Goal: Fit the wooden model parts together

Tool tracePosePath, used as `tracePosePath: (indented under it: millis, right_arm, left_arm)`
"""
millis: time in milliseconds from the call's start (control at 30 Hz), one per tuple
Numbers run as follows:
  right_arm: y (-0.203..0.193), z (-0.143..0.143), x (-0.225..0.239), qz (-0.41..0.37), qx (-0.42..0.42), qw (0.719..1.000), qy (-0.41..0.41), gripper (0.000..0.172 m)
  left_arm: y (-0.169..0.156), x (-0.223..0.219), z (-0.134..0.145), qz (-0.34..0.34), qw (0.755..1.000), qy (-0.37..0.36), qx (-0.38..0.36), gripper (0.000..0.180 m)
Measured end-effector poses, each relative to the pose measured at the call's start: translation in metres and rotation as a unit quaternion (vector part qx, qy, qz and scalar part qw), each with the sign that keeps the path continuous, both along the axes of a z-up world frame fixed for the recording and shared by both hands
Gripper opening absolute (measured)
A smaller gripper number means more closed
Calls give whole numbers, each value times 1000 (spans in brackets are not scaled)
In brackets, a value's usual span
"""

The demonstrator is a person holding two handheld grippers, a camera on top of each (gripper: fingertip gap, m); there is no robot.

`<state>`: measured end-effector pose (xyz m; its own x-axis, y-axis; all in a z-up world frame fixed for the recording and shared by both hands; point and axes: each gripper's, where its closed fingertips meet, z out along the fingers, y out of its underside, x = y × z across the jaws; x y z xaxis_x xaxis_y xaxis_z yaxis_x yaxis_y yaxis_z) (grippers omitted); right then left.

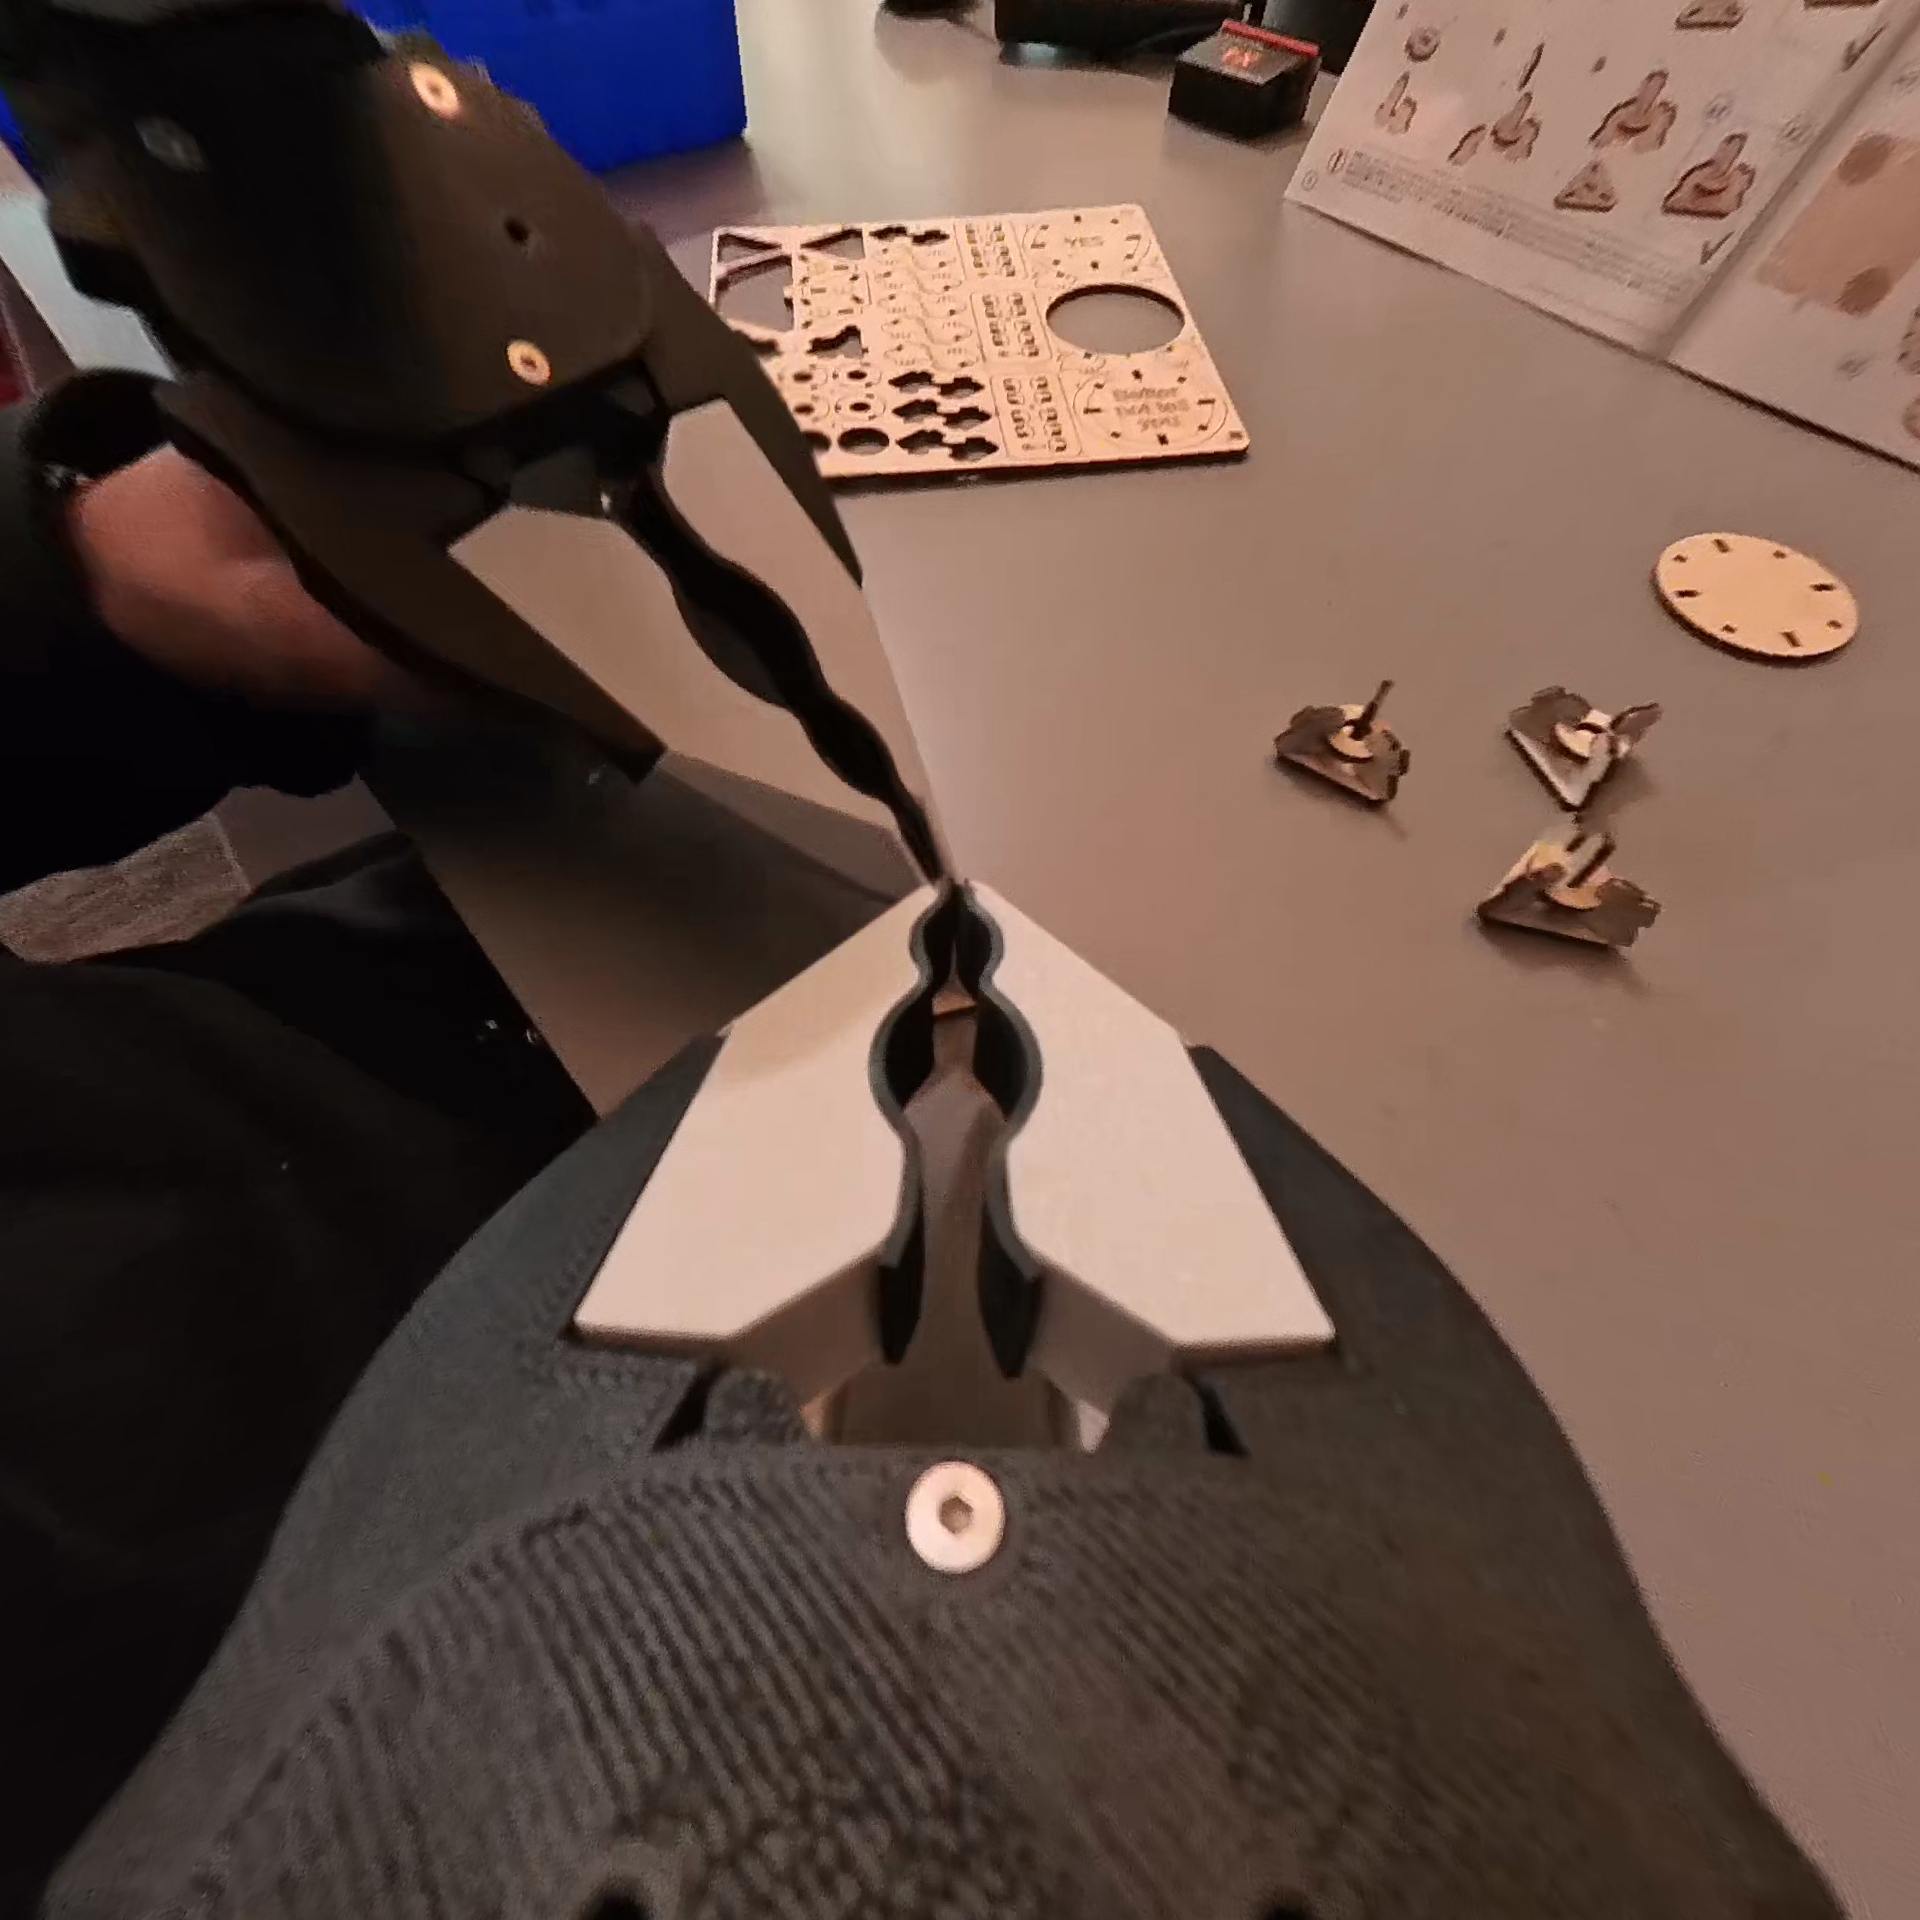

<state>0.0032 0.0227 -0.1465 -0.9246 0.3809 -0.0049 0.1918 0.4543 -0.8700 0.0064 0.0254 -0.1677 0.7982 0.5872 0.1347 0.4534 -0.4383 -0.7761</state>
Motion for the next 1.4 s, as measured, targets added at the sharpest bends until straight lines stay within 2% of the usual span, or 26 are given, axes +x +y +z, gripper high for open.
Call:
tracePosePath:
  millis: [233, 333, 633, 800, 1000, 1100, 1267, 1333, 1400]
  right_arm:
    - [0, 6, 0, -5, -2, 1000, 20, 0]
    - [1, 8, 0, -8, -1, 1000, 24, 0]
    - [2, 11, -2, -19, -8, 999, 36, 0]
    - [-1, -12, -1, -12, 25, 1000, 2, 0]
    - [3, 12, -6, -27, -14, 999, 36, 0]
    - [10, 6, -9, -31, 14, 999, 37, 0]
    - [26, -21, -10, -27, 92, 995, 10, 0]
    - [24, -27, -4, -11, 83, 996, -25, 21]
    - [20, -31, 1, 3, 71, 996, -53, 32]
  left_arm:
    - [-1, -2, -8, 5, 999, -33, -7, 0]
    - [-1, -1, -14, 5, 999, -31, -32, 1]
    - [-2, -1, -14, 5, 999, -31, -34, 2]
    - [-2, -1, -14, 5, 999, -31, -36, 2]
    - [-2, -1, -14, 5, 999, -31, -37, 3]
    - [-2, -1, -14, 5, 999, -33, -35, 2]
    - [-2, -1, -14, 5, 999, -33, -35, 3]
    - [-2, -1, -14, 5, 999, -35, -34, 3]
    - [-2, -1, -14, 5, 999, -37, -32, 3]
